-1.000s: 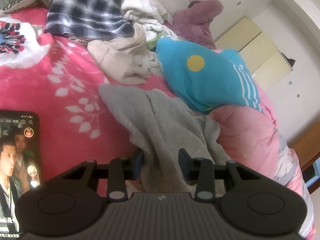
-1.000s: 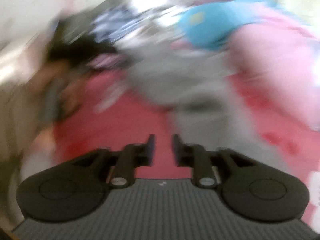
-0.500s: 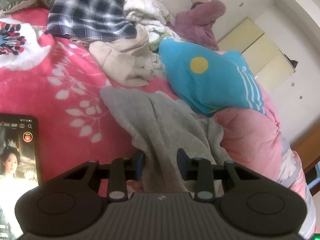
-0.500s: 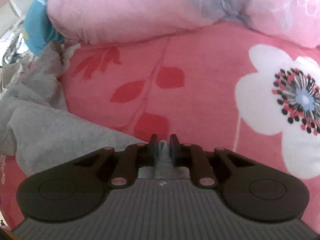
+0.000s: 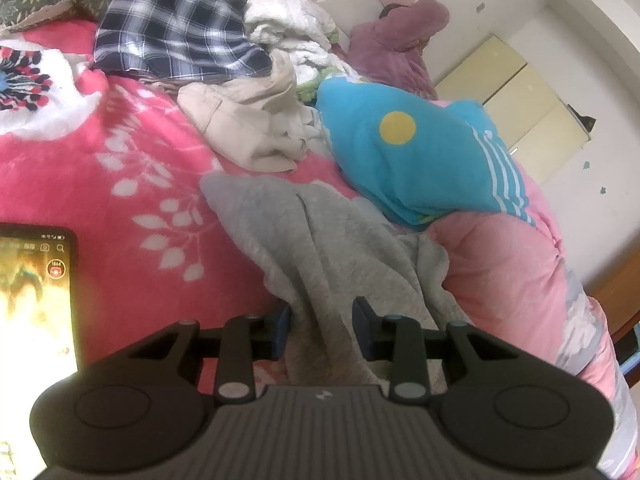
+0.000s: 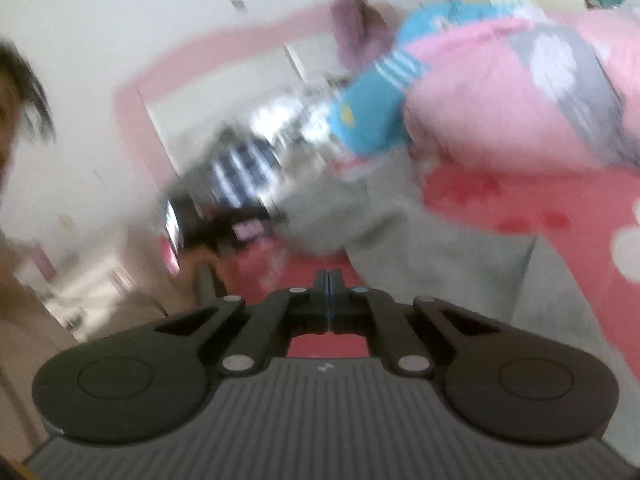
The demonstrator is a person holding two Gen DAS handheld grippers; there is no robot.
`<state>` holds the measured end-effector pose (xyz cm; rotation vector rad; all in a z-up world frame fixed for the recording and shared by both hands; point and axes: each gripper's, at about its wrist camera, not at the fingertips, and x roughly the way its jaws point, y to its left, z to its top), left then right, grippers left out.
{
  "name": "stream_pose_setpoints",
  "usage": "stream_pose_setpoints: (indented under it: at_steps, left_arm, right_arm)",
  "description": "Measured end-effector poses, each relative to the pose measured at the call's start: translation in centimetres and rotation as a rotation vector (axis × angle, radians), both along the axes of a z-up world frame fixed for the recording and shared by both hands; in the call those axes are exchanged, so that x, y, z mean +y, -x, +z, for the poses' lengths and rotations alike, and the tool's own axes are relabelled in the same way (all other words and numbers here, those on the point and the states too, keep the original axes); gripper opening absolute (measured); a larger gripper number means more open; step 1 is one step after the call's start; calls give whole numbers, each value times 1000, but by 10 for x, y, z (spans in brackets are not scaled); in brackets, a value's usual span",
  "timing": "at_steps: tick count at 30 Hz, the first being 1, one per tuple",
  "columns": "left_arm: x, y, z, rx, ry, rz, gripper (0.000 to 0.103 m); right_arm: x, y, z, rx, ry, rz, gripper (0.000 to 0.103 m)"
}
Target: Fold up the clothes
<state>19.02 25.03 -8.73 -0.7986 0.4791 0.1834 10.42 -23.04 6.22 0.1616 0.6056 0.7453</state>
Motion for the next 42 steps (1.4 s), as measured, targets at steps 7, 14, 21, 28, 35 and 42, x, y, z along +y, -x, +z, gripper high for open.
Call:
stream_pose_setpoints:
  at_steps: [7,14,21,28,35,42]
  left_arm:
    - [-9,-1,-1,19,-26,-42,37]
    - [-15,-8,-1,36,-22,-68,46]
    - [-19,-13,-4,39,-32,-86,46]
    - [-18,-11,-5,39,-39,-74,42]
    - [-11,-7,-4,32,-24,-54,40]
    - [-7,-5,-4,29,-9,-40,40]
  right_arm:
    - [-22,-58,-25,123,79,-303,22]
    - [4,-184,-68,208,277,-376,84]
    - [8,-234,-117,406,322,-374,29]
    - [2,-168,-58,174,132,-330,13]
    - [-3,-52,-4,-64,21,-41,13]
    - [44,12,-24,-12,313,162,13]
